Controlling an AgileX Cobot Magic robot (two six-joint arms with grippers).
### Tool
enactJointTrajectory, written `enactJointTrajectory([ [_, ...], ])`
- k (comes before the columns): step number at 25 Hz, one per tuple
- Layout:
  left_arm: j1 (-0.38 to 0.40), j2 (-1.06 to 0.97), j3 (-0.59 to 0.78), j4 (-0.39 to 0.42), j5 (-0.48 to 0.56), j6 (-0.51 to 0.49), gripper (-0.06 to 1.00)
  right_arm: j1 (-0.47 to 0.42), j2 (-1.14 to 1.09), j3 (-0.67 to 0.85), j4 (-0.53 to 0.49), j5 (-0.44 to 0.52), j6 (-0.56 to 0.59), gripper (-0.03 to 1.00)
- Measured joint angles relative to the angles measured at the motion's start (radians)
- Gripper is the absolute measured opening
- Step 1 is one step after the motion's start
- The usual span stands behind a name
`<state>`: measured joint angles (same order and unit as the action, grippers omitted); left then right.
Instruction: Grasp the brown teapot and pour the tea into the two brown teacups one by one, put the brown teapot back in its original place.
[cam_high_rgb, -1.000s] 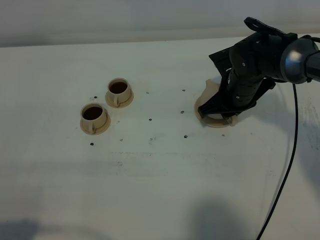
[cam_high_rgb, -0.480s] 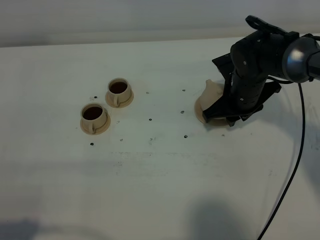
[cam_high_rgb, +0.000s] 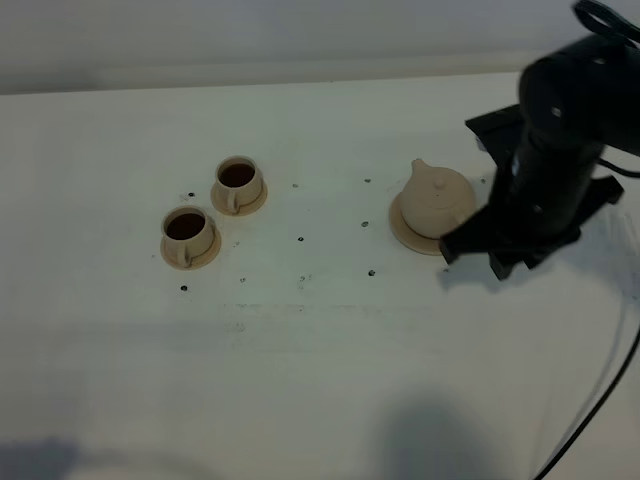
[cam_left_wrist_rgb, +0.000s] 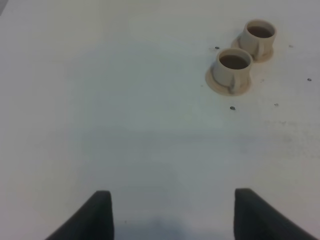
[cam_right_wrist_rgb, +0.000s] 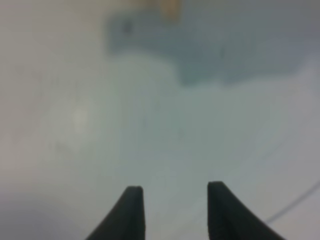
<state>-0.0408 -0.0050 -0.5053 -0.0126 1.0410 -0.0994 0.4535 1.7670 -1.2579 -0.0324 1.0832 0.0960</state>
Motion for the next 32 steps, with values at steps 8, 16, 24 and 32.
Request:
enactJointTrajectory([
  [8, 0.000, 0.000, 0.000, 0.000, 0.000, 0.000, 0.52, 0.000, -0.335, 0.346, 0.032, -0.077, 0.025, 0.33],
  [16, 0.000, 0.000, 0.000, 0.000, 0.000, 0.000, 0.52, 0.000, -0.762, 0.637, 0.064, -0.073, 0.021, 0.42],
  [24, 0.000, 0.000, 0.000, 0.000, 0.000, 0.000, 0.52, 0.000, -1.182, 0.758, 0.083, -0.025, -0.125, 0.48],
  [32, 0.000, 0.000, 0.000, 0.000, 0.000, 0.000, 0.52, 0.000, -1.340, 0.765, 0.094, -0.019, -0.180, 0.48],
])
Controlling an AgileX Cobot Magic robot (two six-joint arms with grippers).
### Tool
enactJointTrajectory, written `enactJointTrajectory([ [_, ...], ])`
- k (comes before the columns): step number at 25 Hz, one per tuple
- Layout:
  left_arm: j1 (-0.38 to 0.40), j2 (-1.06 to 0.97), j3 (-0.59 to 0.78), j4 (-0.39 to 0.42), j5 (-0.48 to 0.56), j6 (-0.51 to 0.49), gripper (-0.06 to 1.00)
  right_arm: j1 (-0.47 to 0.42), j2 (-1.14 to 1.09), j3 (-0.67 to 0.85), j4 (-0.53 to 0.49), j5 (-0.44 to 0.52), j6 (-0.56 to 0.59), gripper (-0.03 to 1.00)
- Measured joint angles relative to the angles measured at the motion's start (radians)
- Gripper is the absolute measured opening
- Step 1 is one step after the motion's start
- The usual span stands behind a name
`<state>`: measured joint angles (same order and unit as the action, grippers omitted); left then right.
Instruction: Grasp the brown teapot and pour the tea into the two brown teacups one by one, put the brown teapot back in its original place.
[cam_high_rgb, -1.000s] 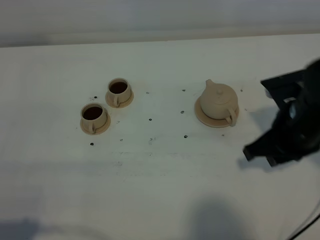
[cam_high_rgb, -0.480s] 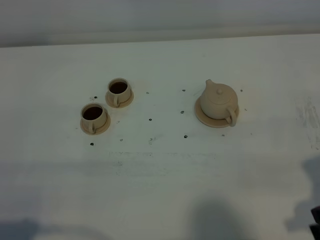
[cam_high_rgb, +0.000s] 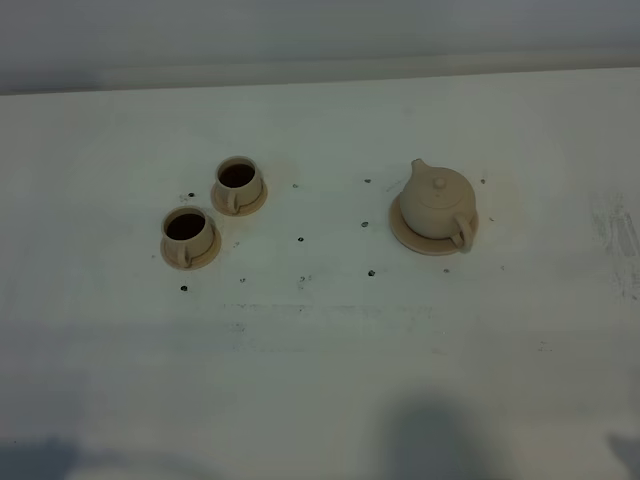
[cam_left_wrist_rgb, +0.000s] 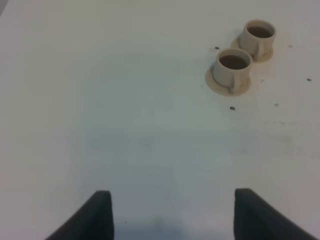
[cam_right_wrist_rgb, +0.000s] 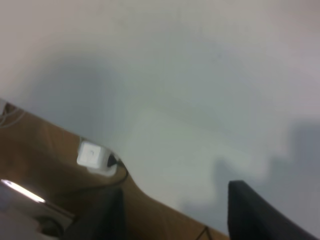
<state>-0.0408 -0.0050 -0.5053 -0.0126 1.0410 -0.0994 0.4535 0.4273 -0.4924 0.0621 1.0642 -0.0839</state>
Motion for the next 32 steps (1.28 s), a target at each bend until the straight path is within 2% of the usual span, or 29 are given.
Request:
enactJointTrajectory([
  [9, 0.000, 0.000, 0.000, 0.000, 0.000, 0.000, 0.52, -0.014, -0.041, 0.000, -0.004, 0.001, 0.013, 0.48],
  [21, 0.000, 0.000, 0.000, 0.000, 0.000, 0.000, 0.52, -0.405, -0.229, 0.002, 0.008, 0.002, 0.018, 0.48],
  [25, 0.000, 0.000, 0.000, 0.000, 0.000, 0.000, 0.52, -0.470, -0.293, 0.002, 0.008, 0.003, 0.019, 0.48],
  [32, 0.000, 0.000, 0.000, 0.000, 0.000, 0.000, 0.52, -0.491, -0.391, 0.002, 0.009, 0.003, 0.019, 0.48],
])
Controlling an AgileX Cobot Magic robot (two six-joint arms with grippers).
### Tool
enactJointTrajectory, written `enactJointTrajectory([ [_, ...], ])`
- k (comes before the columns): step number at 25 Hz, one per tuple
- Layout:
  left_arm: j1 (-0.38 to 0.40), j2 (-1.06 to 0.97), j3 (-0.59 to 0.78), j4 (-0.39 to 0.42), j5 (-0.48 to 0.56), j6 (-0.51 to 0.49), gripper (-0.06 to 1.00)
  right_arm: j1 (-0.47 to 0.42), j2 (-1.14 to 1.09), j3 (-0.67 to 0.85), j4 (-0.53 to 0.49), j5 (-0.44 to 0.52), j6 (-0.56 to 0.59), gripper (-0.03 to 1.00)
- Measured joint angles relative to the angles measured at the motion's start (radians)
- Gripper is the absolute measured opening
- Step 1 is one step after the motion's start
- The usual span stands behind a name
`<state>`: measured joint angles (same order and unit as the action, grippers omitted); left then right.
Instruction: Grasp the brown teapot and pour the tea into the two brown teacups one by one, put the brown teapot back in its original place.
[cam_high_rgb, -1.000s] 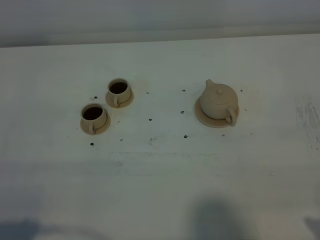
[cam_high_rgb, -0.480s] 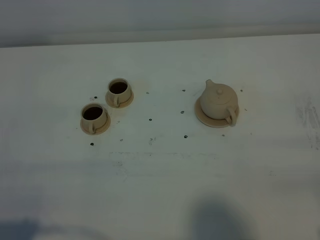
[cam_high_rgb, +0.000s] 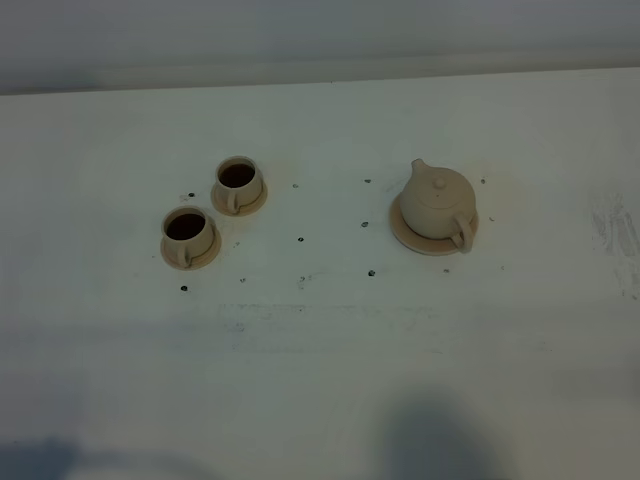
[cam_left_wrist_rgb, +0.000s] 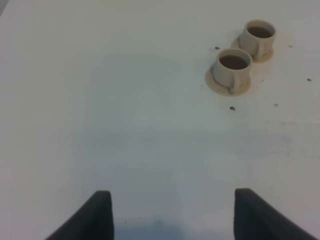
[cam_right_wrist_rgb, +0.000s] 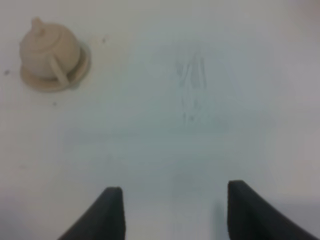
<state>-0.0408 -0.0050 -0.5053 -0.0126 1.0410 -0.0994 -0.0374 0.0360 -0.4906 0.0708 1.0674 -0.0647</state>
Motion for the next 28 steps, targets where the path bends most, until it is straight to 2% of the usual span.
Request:
enactJointTrajectory([
  [28, 0.000, 0.000, 0.000, 0.000, 0.000, 0.000, 0.52, -0.001, -0.042, 0.000, 0.000, 0.000, 0.000, 0.48],
])
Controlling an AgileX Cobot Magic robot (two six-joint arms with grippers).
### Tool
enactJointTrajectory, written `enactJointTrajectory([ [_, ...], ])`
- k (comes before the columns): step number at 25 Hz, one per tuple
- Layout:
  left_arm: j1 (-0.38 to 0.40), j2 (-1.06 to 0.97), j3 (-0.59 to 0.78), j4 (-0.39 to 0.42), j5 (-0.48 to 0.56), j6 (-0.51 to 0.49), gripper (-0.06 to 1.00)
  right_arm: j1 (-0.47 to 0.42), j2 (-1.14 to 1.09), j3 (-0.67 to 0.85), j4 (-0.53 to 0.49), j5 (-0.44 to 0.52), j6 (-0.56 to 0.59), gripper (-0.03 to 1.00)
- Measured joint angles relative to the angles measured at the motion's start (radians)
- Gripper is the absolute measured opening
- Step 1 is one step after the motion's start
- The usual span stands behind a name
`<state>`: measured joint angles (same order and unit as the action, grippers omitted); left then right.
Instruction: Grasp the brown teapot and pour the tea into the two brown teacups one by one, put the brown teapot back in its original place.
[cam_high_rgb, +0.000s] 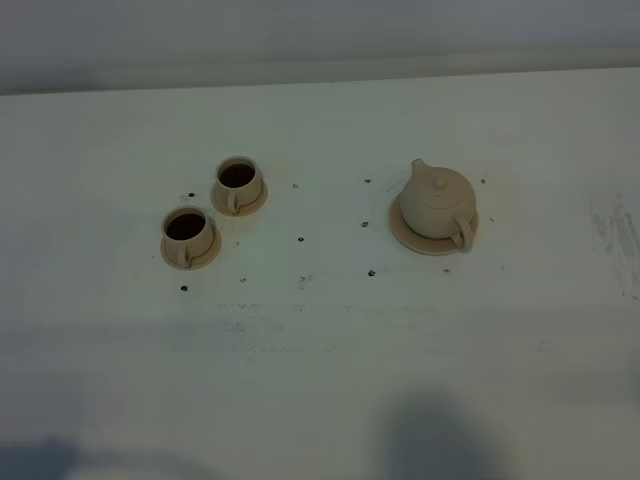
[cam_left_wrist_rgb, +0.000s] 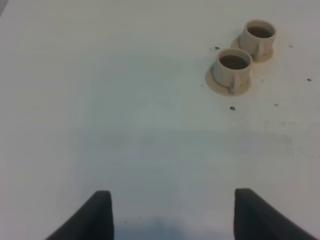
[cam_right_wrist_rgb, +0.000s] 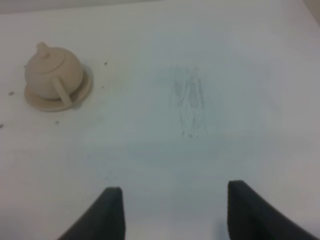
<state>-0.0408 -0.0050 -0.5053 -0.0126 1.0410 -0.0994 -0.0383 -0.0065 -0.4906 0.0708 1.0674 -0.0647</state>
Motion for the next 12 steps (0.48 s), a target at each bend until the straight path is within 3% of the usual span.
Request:
enactJointTrajectory([
  [12, 0.000, 0.000, 0.000, 0.000, 0.000, 0.000, 0.52, -0.001, 0.000, 0.000, 0.000, 0.000, 0.000, 0.48],
])
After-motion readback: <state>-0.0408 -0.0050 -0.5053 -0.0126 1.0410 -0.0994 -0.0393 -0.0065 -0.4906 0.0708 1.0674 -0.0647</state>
